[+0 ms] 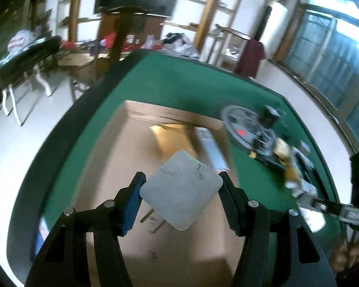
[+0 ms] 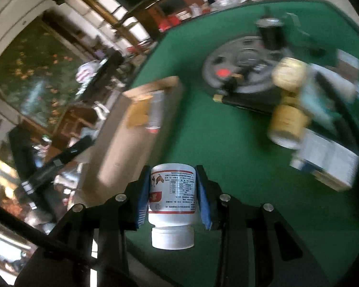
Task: Organize objects
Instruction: 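Carry the plug adapter and pill bottle into the cardboard box and release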
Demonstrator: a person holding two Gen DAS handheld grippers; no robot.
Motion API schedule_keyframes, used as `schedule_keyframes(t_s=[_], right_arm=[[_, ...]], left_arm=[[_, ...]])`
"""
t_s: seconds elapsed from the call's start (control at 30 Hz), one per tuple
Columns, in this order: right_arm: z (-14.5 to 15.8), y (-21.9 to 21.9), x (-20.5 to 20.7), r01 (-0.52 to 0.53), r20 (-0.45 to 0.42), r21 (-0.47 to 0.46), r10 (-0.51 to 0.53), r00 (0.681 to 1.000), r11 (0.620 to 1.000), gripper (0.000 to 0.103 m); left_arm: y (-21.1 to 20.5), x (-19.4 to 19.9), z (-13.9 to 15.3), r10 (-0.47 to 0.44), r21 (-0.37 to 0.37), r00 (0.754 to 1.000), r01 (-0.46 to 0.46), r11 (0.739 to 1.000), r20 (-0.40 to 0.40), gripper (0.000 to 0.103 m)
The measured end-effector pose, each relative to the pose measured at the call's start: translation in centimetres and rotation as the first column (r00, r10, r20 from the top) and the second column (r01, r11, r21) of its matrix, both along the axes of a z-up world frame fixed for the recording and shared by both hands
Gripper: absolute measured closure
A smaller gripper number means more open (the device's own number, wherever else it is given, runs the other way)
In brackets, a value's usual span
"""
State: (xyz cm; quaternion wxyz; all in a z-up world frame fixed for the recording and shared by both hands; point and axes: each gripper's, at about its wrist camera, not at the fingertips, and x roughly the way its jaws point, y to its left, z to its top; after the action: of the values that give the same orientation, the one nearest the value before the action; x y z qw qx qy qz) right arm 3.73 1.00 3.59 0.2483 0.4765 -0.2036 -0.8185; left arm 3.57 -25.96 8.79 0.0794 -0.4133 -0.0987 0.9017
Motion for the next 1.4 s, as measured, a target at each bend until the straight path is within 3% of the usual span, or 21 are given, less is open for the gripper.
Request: schedule_keyframes(t_s=[0.17, 0.37, 0.5, 0.63, 0.8, 0.93, 1.17, 1.27, 1.4], right_arm=[[0.9, -5.9, -2.9, -0.083, 0.007, -0.004, 0.083, 0.997, 0.997, 0.070], [-0.1, -11.6, -7.4, -0.112, 0.054, -0.003, 0.112, 0.992, 0.994, 0.069], [-1.5, -13.3, -9.7, -0.099, 0.104, -0.007, 0.100, 0.990, 0.995, 0.069], [-3.4, -13.8, -10.8, -0.091, 0.157, -0.012, 0.091, 0.983, 0.996, 0.069], [-4.3, -13.9, -10.9, -0.086, 0.175, 0.020, 0.081, 0.981, 0.996, 0.069], [-4.0, -14.1, -11.0, -0.094, 0.131, 0.095, 0.081, 0.988, 0.991, 0.069], [-3.7, -15.5, -9.9, -0.122, 0.071, 0.202, 0.110, 0.991, 0.972, 0.069], [-3.5, -15.1, -9.4, -0.073, 0.026, 0.289, 0.069, 0.997, 0.954, 0.066], [-2.9, -13.6, -9.5, -0.047, 0.019, 0.260, 0.043, 0.999, 0.964, 0.065]], left_arm=[[-1.9, -4.5, -1.9, 0.061, -0.023, 0.997, -0.060, 0.998, 0.043, 0.048], [-3.5, -8.8, -4.9, 0.109, -0.004, 0.989, -0.110, 0.994, 0.098, 0.048], [-3.9, -10.2, -6.7, 0.113, 0.032, 0.984, -0.118, 0.992, 0.135, 0.048], [-3.7, -10.9, -6.7, 0.106, 0.021, 0.987, -0.110, 0.994, 0.124, 0.048], [-4.8, -11.0, -6.4, 0.109, 0.118, 0.988, -0.122, 0.986, 0.108, 0.047], [-6.2, -10.5, -6.2, 0.130, 0.194, 0.986, -0.148, 0.970, 0.103, 0.047], [-6.9, -7.1, -6.2, 0.256, 0.254, 0.964, -0.267, 0.930, 0.075, 0.046], [-6.9, -6.4, -6.2, 0.280, 0.266, 0.959, -0.283, 0.922, 0.051, 0.042], [-6.7, -6.0, -6.2, 0.288, 0.249, 0.957, -0.288, 0.925, 0.038, 0.038]])
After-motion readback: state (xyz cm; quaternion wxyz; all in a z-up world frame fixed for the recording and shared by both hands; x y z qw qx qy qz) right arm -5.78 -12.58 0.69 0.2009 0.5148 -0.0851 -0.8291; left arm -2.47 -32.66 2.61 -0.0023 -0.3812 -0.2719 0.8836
